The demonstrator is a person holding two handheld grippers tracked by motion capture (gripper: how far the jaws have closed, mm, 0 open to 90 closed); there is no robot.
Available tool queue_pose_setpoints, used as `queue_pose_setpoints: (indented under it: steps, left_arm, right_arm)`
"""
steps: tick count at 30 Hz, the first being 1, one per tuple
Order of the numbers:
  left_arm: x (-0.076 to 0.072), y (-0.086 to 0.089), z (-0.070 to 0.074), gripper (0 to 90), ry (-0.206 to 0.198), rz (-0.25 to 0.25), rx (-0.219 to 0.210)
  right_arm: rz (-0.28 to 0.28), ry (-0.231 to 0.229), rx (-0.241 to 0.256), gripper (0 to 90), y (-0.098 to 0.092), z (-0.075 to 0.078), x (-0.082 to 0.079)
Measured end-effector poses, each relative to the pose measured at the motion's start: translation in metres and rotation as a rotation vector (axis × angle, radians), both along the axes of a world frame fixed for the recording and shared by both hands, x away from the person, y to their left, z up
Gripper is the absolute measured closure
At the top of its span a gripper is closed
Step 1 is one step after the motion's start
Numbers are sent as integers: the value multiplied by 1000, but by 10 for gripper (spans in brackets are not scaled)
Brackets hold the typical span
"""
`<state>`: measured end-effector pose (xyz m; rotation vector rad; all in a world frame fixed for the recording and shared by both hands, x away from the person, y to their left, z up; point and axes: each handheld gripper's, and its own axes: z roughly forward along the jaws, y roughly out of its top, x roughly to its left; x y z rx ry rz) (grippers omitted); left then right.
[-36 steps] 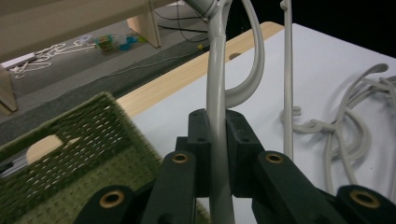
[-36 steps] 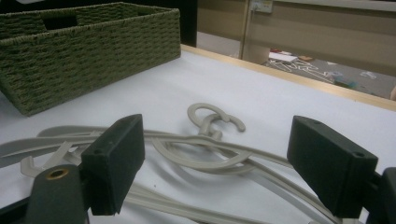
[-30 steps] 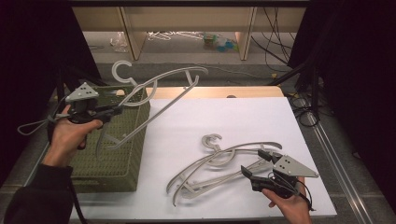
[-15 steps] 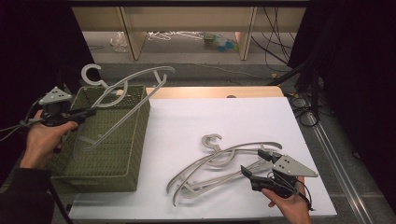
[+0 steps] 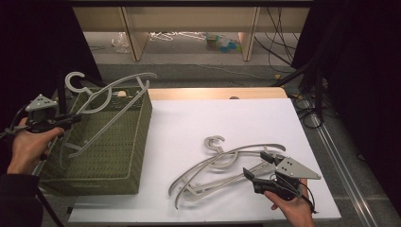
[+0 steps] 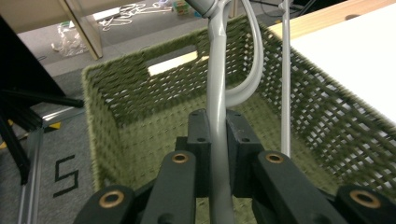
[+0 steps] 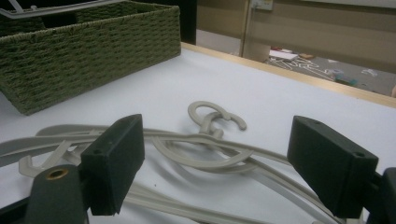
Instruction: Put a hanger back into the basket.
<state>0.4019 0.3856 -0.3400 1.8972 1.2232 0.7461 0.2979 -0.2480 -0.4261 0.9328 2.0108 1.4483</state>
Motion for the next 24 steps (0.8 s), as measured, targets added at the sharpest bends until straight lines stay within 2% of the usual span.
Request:
queue_pose_setpoints:
  steps: [1,8,9,10,15,16,18,19,20,21,22,24]
  left_arm:
    - [0,2,-1,813,1,4,10]
    - [-4,13,-7,813,11,25,3]
    - [-5,16,-8,813,20,25,22]
    - [-5,16,-8,813,20,25,22]
    - [-7,22,-12,813,25,38,13]
    - [-8,23,-13,813,28,44,-1]
    - [-9,25,-15,813,34,39,10]
    - [-10,29,-15,812,47,37,34]
    - [-10,29,-15,812,47,37,34]
    - [-11,27,-17,813,43,52,15]
    - [-11,29,-17,812,56,38,40]
    - [-12,31,-17,812,60,30,41]
  right_arm:
    - [-1,-1,2,199,0,0,0]
    - [7,8,-1,199,0,0,1]
    - [12,9,8,199,0,-1,1]
    - [8,11,-1,199,0,0,1]
    - [14,3,13,199,1,-2,1]
    - [15,4,15,199,2,-1,1]
    - [15,4,15,199,2,-2,1]
    - [14,4,14,199,1,-2,1]
    - [13,12,5,199,1,-1,1]
    - [9,12,-5,199,0,-1,1]
    - [15,8,13,199,2,-2,2]
    - [14,9,13,199,2,-2,1]
